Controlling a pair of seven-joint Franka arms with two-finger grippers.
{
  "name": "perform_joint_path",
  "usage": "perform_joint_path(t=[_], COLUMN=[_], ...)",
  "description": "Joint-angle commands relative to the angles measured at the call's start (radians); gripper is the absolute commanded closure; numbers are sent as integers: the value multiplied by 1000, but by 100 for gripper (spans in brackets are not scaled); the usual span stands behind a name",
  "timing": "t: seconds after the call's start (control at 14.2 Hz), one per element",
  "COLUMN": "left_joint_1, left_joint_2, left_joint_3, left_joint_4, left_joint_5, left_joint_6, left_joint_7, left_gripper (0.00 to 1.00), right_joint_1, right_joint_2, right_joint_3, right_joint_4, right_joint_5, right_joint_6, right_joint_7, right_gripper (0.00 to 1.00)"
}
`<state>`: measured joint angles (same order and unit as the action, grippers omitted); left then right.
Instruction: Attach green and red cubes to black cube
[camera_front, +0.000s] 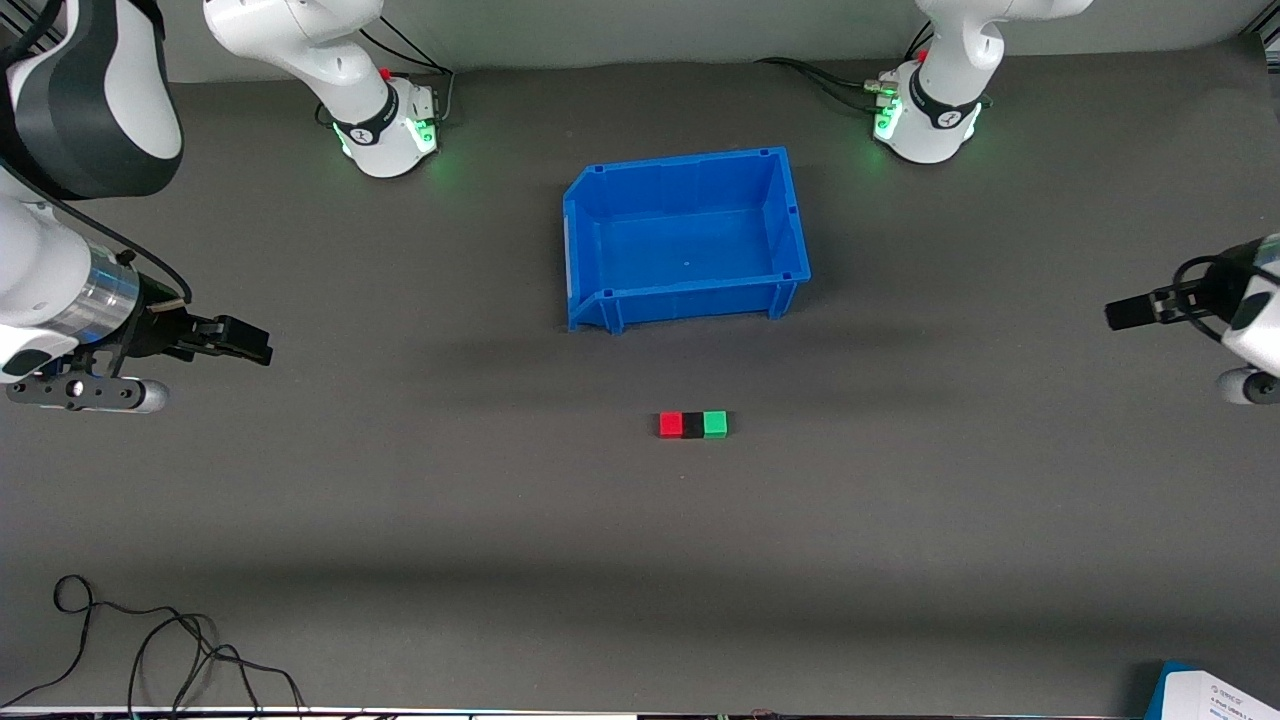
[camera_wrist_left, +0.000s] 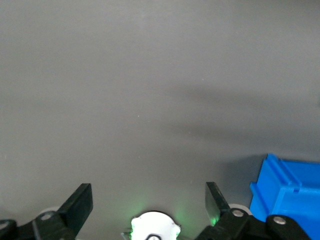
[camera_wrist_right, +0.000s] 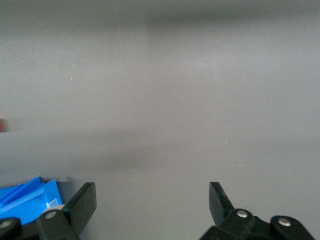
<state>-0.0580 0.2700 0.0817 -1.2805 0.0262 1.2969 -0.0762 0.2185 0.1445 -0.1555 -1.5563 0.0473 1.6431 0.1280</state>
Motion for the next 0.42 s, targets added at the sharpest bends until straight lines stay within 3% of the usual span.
perform_joint_path(t=[0.0, 0.35], left_joint_1=[12, -3], left_joint_2=[2, -2], left_joint_3=[-6, -16], left_joint_4=[23, 38], left_joint_5=[-35, -15], left_joint_6=[37, 64], left_joint_7=[119, 115], left_gripper=[0, 0], right_joint_1=[-157, -194], right_joint_2=[-57, -109], right_joint_3=[134, 159], right_joint_4=[-13, -33], right_joint_5=[-23, -24], right_joint_6=[-18, -62], right_joint_7=[-74, -74], right_gripper=[0, 0])
